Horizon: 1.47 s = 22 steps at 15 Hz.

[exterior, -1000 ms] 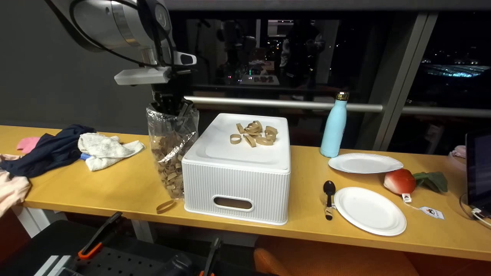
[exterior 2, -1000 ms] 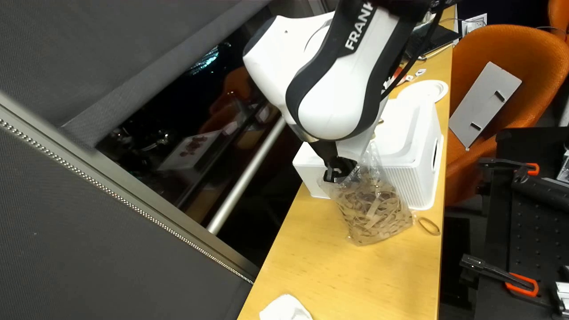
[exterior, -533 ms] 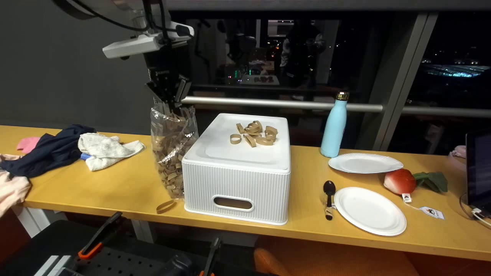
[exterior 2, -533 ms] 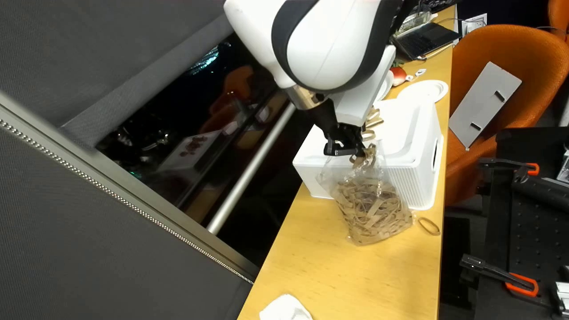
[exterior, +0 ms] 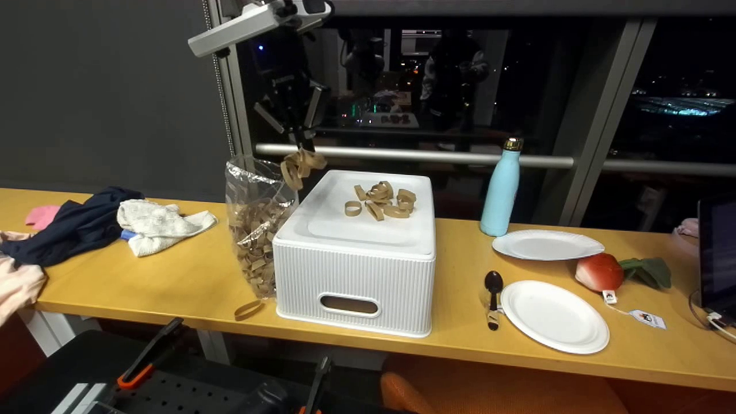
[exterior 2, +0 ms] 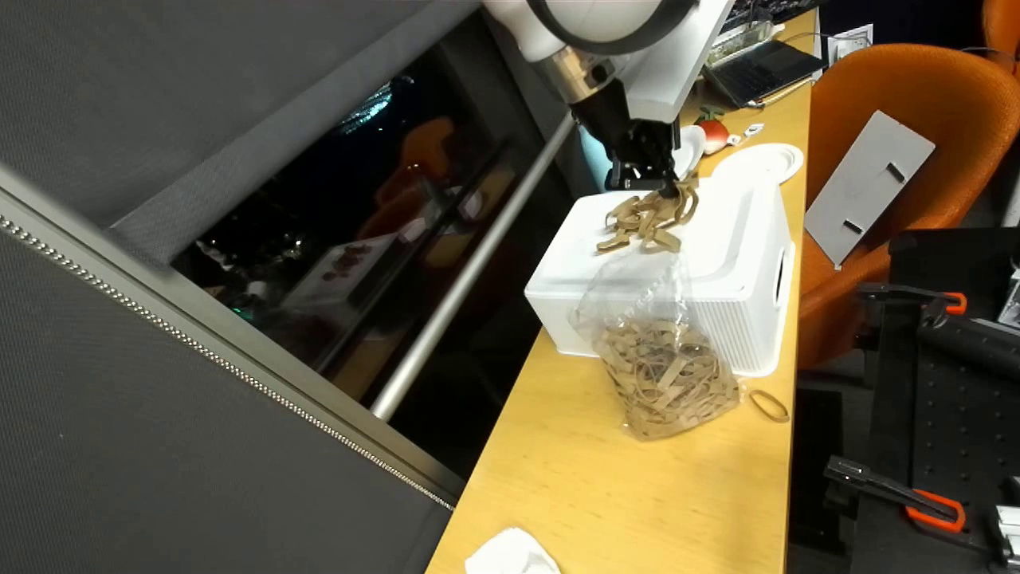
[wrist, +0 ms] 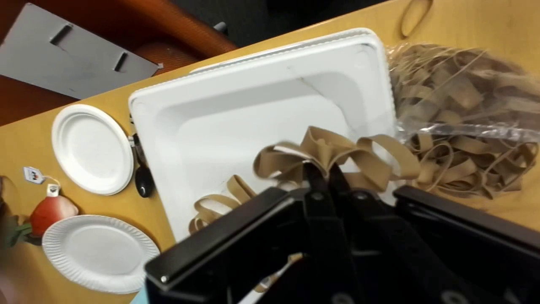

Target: Take two pinches of rubber bands from the bag and place them on the tub

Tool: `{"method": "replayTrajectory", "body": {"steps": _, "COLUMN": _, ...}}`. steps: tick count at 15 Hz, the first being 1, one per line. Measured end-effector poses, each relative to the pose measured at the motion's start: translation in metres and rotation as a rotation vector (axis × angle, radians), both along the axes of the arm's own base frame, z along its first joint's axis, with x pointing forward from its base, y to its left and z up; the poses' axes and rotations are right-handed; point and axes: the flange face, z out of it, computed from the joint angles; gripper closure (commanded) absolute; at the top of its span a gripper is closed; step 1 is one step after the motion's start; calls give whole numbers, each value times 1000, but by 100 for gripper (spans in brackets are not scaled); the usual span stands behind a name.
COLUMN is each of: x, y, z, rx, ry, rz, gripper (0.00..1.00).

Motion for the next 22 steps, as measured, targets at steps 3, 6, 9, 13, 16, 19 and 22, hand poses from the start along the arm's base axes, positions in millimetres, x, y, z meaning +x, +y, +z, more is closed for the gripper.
{"method": "replayTrajectory", "body": {"steps": 3, "x": 0, "y": -40, "z": 2, "rx": -24, "ry": 3, "rz": -23, "gripper": 99}}
{"method": "replayTrajectory", "body": {"steps": 6, "x": 1, "y": -74, "z": 0, "rx": -34, "ry": 1, "rz": -25, "gripper": 99}}
{"method": "replayTrajectory", "body": {"steps": 9, "x": 6, "y": -103, "z": -7, "rx": -33, "ry": -23, "rz": -13, "gripper": 99}}
{"method": "replayTrajectory", "body": {"steps": 13, "x": 18, "y": -118, "z": -17, "rx": -28, "ry": -77, "rz": 27, "gripper": 99}}
{"method": "replayTrajectory", "body": {"steps": 16, "x": 29, "y": -112, "z": -26, "rx": -22, "ry": -130, "rz": 61, "gripper": 99}}
{"method": "replayTrajectory", "body": {"steps": 19, "x": 38, "y": -108, "z": -45, "rx": -1, "ry": -174, "rz": 87, "gripper": 99}}
{"method": "replayTrajectory", "body": {"steps": 22, "x": 44, "y": -104, "z": -68, "rx": 26, "ry": -199, "rz": 105, "gripper": 87}}
